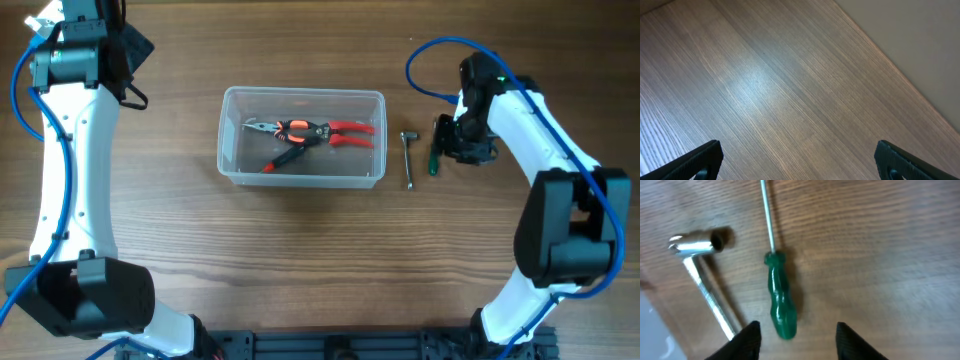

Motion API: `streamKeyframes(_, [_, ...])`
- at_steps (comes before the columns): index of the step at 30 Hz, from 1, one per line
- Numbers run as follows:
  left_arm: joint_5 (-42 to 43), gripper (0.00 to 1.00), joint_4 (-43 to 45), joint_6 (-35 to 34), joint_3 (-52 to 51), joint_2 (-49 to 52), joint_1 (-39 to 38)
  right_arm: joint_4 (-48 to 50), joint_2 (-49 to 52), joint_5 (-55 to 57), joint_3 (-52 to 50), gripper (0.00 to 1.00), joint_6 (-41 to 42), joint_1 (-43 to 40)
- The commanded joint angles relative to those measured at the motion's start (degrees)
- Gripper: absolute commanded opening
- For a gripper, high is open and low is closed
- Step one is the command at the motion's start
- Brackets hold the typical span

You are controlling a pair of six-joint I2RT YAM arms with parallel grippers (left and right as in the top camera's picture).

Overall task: Pack container
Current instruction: 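Grasp the green-handled screwdriver with the right gripper, then carry the green screwdriver over the container with the right gripper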

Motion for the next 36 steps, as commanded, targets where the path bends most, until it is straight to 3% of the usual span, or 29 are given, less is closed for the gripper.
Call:
streamKeyframes(1, [-0.7, 1.00, 0.0, 0.9, 0.3, -1.3, 0.1, 1.8, 3.4, -0.7, -1.4, 0.41, 0.5, 0.3])
streamKeyframes(11, [-0.7, 1.00, -0.1, 0.9, 0.3, -1.3, 0.1, 2.1, 9.8, -0.7, -1.4, 0.39, 0.4, 0.3])
streamKeyframes(13, [-0.7, 1.00, -0.1, 0.9, 0.3, -1.3, 0.1, 2.1, 9.9, -0.7, -1.4, 0.28, 0.3, 0.3])
streamKeyframes(14, [-0.7, 1.00, -0.1, 0.9, 0.3, -1.3, 0.1, 2.3, 9.9, -0.6, -1.4, 0.15, -0.1, 0.3])
streamKeyframes(16, [-0.7, 1.00, 0.0, 0.9, 0.3, -1.3, 0.1, 2.4, 9.9, 0.4, -1.4, 0.04, -0.2, 0.3])
streamKeyframes(24, [-0.7, 1.00, -0.1, 0.9, 0.3, -1.3, 0.1, -0.7, 5.8, 2.8, 1.7, 0.04, -4.7, 0.3])
streamKeyframes(30, [-0.7, 1.00, -0.1, 0.9, 0.3, -1.3, 0.1, -2.1, -7.3, 1.3, 9.6, 0.04, -5.2, 2.2])
streamKeyframes(36, [-0.7, 1.00, 0.0, 0.9, 0.3, -1.3, 0.1, 1.1, -19.3, -1.1, 15.8, 0.04, -14.0, 10.0])
